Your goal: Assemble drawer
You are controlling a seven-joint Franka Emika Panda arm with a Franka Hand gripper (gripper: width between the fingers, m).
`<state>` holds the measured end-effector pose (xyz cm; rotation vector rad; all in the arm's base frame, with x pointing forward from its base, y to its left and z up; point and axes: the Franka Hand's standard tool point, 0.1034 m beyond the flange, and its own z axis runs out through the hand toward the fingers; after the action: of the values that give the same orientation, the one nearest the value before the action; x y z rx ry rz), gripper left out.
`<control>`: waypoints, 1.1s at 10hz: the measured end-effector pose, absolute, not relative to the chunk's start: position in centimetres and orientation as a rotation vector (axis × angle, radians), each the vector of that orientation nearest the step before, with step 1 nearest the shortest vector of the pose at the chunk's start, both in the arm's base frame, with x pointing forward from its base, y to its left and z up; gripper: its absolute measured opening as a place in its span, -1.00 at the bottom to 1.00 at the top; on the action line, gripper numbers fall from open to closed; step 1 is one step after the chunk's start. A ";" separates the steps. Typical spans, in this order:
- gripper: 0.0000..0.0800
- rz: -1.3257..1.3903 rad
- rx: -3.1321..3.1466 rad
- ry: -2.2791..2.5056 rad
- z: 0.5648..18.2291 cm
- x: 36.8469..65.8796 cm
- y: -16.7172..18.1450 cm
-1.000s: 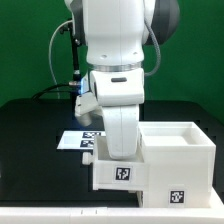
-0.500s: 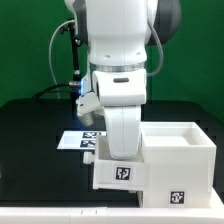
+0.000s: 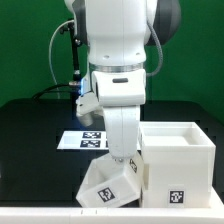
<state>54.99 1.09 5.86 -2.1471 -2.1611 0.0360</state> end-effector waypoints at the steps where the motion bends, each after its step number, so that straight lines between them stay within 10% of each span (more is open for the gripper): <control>1: 0.24 0.036 -2.147 -2.161 5.9 55.0 1.1; 4: 0.60 0.036 -2.147 -2.161 5.9 55.0 1.1; 11: 0.62 0.130 -2.277 -1.946 5.2 54.7 0.4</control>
Offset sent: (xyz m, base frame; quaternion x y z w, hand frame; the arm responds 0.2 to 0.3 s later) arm 0.0000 0.0000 0.0000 0.0000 0.0000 0.0000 1.0000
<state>54.67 0.44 5.20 -2.2768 -1.9459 0.1301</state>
